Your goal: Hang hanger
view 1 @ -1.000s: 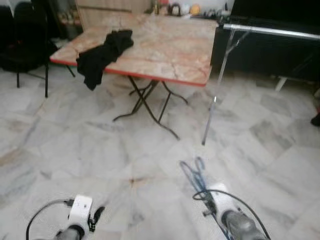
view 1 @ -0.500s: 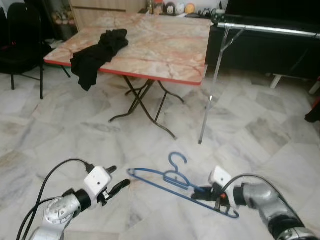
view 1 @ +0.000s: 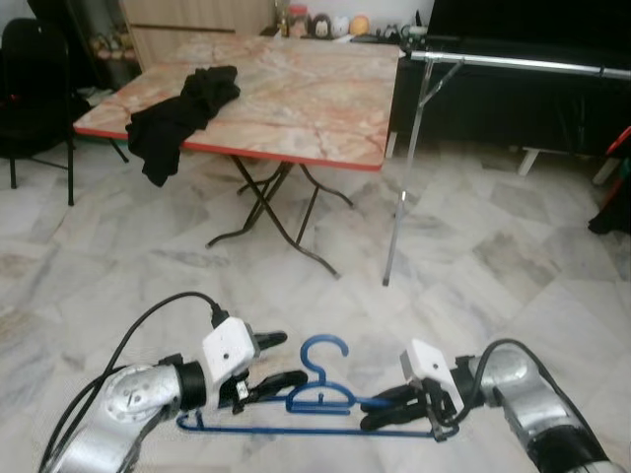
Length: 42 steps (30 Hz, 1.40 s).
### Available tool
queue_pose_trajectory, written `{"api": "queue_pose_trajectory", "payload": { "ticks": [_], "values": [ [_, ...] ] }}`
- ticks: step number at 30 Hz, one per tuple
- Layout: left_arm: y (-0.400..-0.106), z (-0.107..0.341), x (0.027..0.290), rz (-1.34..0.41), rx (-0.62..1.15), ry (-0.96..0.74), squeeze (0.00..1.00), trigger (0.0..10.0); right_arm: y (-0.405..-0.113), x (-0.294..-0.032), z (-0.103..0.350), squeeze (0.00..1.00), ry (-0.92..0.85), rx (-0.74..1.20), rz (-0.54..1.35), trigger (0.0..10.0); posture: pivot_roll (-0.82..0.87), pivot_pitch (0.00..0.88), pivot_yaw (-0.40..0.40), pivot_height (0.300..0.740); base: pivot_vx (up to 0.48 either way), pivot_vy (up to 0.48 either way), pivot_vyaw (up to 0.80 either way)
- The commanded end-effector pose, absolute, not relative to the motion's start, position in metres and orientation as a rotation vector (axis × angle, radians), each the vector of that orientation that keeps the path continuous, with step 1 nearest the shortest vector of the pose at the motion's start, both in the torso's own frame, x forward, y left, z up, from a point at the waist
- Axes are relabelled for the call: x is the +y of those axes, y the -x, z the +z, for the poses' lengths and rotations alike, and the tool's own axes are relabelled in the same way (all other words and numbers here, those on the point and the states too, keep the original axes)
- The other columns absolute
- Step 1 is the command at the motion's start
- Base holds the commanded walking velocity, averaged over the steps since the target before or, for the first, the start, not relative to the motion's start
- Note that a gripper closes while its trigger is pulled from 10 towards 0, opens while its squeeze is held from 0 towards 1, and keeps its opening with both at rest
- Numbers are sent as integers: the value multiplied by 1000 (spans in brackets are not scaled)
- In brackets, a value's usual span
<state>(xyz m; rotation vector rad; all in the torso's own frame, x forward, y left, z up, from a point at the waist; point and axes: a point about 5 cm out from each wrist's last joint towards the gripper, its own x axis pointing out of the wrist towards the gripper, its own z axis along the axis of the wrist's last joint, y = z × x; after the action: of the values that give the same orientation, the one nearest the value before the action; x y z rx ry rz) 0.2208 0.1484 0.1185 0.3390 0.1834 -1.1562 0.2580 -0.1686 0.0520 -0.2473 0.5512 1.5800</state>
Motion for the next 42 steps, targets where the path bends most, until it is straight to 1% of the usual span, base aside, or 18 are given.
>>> {"api": "queue_pose_trajectory", "payload": {
  "ticks": [1,4,5,8,11,13,17,21,25,31,38,42],
  "values": [
    [-213,115,144,-1221,229,-323,0,10000,-260,-169,53,0,263,537,1564,10000,47,17,-12,740,0,0,0],
    [-211,116,145,-1239,282,-345,0,10000,-260,-168,55,0,265,542,1555,10000,48,14,-12,740,0,0,0],
    [-209,109,150,-1242,334,-385,0,10000,-262,-166,55,0,285,547,1546,10000,51,10,-14,740,0,0,0],
    [-209,102,155,-1217,374,-409,0,10000,-264,-164,56,0,290,540,1540,10000,48,8,-15,740,0,0,0],
    [-205,103,153,-1247,407,-370,0,10000,-270,-162,56,0,323,519,1495,10000,54,14,-16,740,0,0,0],
    [-203,101,154,-1253,411,-391,0,10000,-273,-159,58,0,327,506,1478,10000,55,17,-16,740,0,0,0],
    [-207,99,156,-1225,424,-404,0,10000,-270,-158,55,0,350,525,1509,10000,54,19,-15,740,0,0,0],
    [-209,103,157,-1228,434,-413,0,10000,-269,-158,49,0,377,555,1483,10000,55,28,-15,740,0,0,0],
    [-213,105,156,-1214,418,-414,0,10000,-268,-153,52,0,322,521,1501,10000,54,32,-12,740,0,0,0],
    [-220,107,152,-1179,386,-405,0,10000,-265,-150,53,0,330,524,1530,10000,54,35,-14,740,0,0,0],
    [-215,103,153,-1201,419,-404,0,10000,-266,-149,53,0,325,515,1532,10000,53,39,-14,740,0,0,0],
    [-211,101,153,-1218,437,-393,0,10000,-270,-145,63,0,290,454,1507,10000,50,41,-17,740,0,0,0]
  ]
}}
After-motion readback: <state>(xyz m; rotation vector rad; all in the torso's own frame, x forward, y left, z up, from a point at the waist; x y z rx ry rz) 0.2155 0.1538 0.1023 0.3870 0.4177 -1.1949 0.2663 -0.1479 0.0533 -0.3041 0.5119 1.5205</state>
